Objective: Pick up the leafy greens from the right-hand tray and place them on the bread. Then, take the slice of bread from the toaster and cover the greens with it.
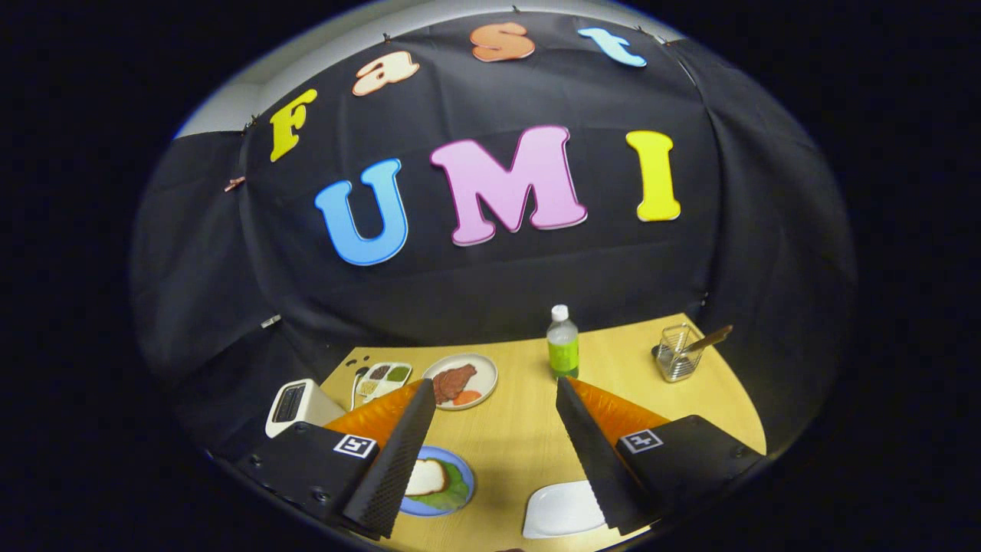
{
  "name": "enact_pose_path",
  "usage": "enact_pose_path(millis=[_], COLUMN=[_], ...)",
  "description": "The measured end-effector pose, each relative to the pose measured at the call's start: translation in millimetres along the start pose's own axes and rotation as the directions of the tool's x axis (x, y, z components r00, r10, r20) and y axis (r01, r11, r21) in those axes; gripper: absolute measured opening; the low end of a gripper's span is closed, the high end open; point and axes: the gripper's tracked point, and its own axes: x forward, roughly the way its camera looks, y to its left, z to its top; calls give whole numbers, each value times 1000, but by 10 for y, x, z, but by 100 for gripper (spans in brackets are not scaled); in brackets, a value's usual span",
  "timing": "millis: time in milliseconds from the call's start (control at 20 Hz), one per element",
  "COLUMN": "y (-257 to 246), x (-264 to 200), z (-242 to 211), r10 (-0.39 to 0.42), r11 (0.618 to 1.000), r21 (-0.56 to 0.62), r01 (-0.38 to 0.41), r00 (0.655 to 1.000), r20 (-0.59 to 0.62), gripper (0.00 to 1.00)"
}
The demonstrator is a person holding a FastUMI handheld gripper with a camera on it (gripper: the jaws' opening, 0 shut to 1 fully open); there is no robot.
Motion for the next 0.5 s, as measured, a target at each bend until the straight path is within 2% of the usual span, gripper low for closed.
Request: enact_pose_path(millis=[200,500], y=[-263,-541], x=[-399,-821], z=[392,747], r10=[-110,-201], r11=[993,975], r21=[-26,-35], r01=[113,218], r00=[988,942], r20=[111,268], gripper=[99,99])
